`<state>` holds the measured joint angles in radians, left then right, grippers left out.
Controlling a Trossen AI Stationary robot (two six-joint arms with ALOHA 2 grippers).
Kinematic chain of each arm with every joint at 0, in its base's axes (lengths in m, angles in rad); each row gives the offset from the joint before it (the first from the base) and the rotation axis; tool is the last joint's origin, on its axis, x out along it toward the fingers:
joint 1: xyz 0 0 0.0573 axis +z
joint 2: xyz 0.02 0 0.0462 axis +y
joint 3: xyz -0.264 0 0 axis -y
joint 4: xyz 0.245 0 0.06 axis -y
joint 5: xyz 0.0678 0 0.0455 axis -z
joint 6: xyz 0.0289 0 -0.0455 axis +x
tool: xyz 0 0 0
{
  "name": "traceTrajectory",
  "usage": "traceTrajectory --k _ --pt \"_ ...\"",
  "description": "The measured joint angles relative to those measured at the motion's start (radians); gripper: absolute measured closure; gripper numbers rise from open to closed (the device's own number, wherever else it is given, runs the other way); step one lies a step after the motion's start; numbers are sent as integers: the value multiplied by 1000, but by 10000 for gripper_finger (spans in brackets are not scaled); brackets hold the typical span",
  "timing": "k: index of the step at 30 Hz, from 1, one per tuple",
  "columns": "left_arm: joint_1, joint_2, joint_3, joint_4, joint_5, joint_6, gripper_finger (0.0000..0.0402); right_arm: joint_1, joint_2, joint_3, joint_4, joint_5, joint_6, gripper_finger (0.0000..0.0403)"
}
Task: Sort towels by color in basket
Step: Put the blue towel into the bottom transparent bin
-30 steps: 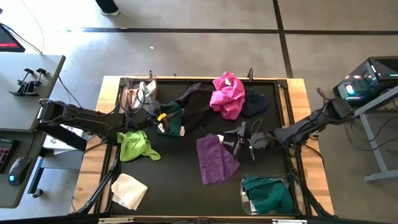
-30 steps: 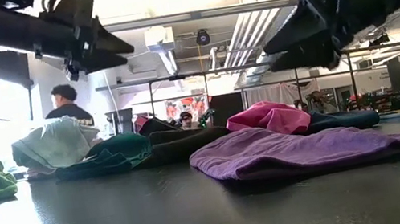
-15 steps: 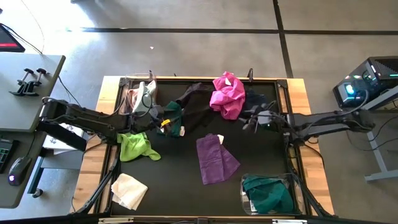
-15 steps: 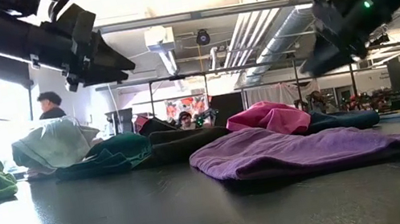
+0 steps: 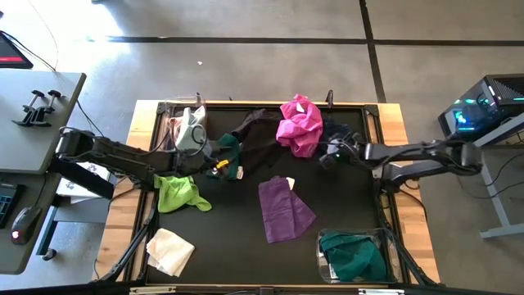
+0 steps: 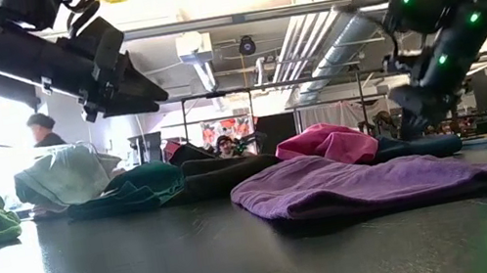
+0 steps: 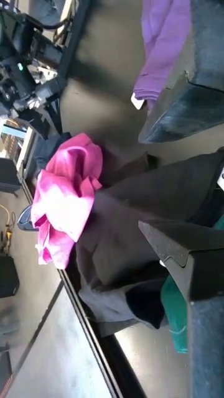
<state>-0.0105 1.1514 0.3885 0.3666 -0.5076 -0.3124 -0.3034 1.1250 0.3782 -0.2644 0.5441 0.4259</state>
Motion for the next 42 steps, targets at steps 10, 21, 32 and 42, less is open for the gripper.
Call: traceTrajectory --k 10,21,32,42 --pt "0 34 0 5 0 0 207 -103 217 5 93 -84 -50 315" --pt "-4 34 0 29 2 0 207 62 50 -5 -33 -81 79 394" --pt "-6 34 0 53 3 -4 207 397 -298 0 -68 276 101 398" --pt "-45 34 0 97 28 -19 207 755 -310 185 -69 397 -40 400"
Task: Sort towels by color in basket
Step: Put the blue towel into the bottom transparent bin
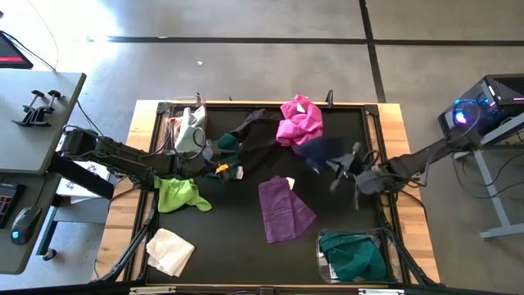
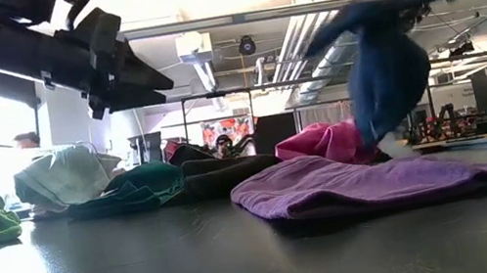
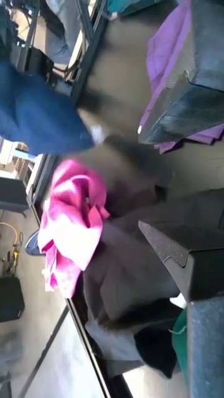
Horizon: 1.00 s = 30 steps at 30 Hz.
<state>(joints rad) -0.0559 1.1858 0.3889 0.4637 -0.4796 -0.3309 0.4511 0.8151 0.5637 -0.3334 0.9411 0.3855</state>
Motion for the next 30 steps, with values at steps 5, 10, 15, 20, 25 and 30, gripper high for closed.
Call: traceTrajectory --k 5,10,15,20,25,30 --pt "-14 0 0 3 0 0 207 165 75 112 -46 -71 -4 401" --pt "-36 0 0 3 -1 0 207 337 187 263 -148 -148 124 402" --pt "-59 0 0 10 -1 2 207 498 332 444 -378 -267 411 402" --pt "-64 0 0 10 -1 11 207 619 500 668 -595 -313 727 402" --pt "-64 0 0 16 -2 11 207 701 670 906 -811 -408 955 402" --pt "-64 0 0 19 -2 11 207 735 816 1031 -1212 -658 1347 402"
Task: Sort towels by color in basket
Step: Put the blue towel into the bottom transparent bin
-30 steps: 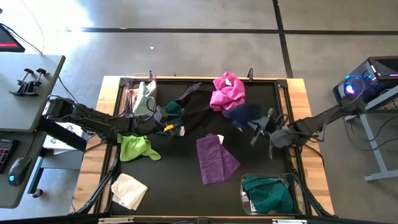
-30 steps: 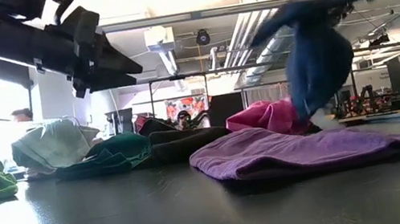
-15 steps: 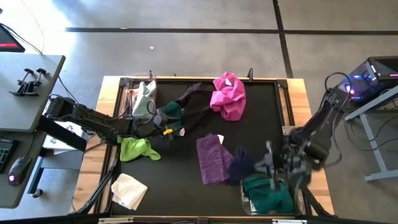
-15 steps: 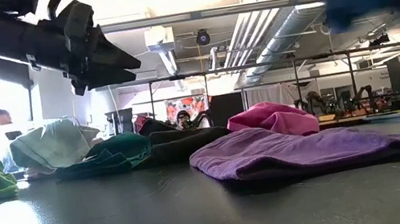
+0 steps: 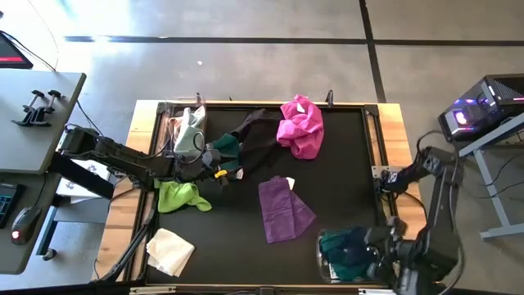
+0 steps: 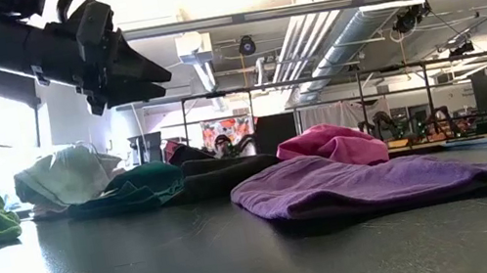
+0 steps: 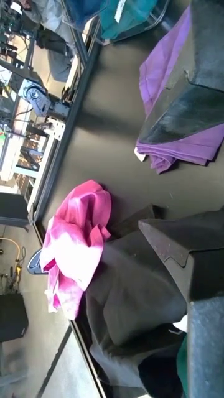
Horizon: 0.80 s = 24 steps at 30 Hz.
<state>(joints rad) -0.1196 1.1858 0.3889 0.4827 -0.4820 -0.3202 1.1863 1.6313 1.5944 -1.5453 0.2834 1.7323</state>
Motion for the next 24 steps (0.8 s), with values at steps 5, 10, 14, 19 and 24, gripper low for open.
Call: traceTrajectory --k 5,10,14,19,24 --pt "0 0 0 13 0 1 207 -6 20 -107 59 -71 20 402" --pt "0 0 0 53 -1 19 207 -68 -33 -313 351 -113 -100 402" --pt "2 0 0 72 -1 38 207 -132 -76 -485 630 -159 -258 402" --pt "1 0 0 73 -1 43 207 -234 -100 -669 889 -325 -312 401" --pt "1 0 0 71 0 41 207 -294 -113 -733 920 -367 -321 368"
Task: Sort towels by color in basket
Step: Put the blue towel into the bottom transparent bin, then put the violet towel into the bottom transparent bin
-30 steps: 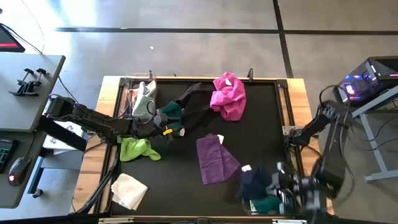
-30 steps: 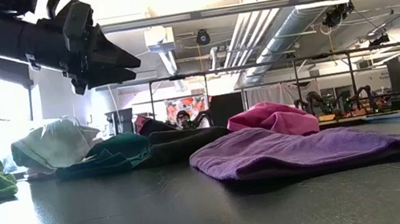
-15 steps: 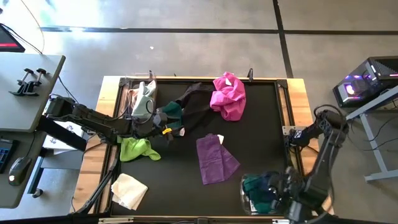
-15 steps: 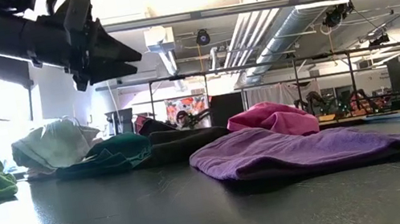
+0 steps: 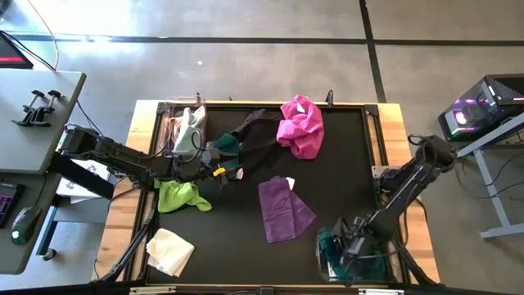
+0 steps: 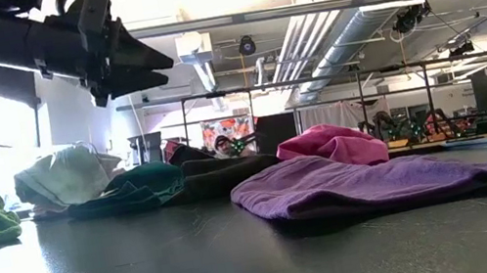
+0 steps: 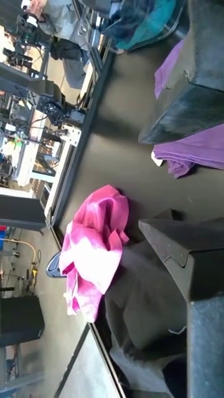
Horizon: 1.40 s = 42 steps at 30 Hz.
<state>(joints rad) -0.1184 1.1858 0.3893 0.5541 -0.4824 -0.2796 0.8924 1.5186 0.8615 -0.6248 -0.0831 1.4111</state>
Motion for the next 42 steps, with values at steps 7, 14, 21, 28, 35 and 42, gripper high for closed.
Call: traceTrajectory --k 7,14,21,28,35,42 --pt "0 0 0 -2 0 -7 207 -43 -87 18 -7 -4 -65 272" --pt "0 0 0 -2 0 -24 207 3 -228 68 -26 136 -49 227" --pt "0 0 0 -5 1 -24 207 61 -211 39 -291 131 192 249" --pt "0 0 0 -4 1 -24 207 62 -121 -110 51 62 188 283" --pt "0 0 0 -2 0 -25 207 77 -85 -80 -50 52 179 303" --pt "1 0 0 -5 -8 -24 207 125 -90 118 -333 103 189 325"
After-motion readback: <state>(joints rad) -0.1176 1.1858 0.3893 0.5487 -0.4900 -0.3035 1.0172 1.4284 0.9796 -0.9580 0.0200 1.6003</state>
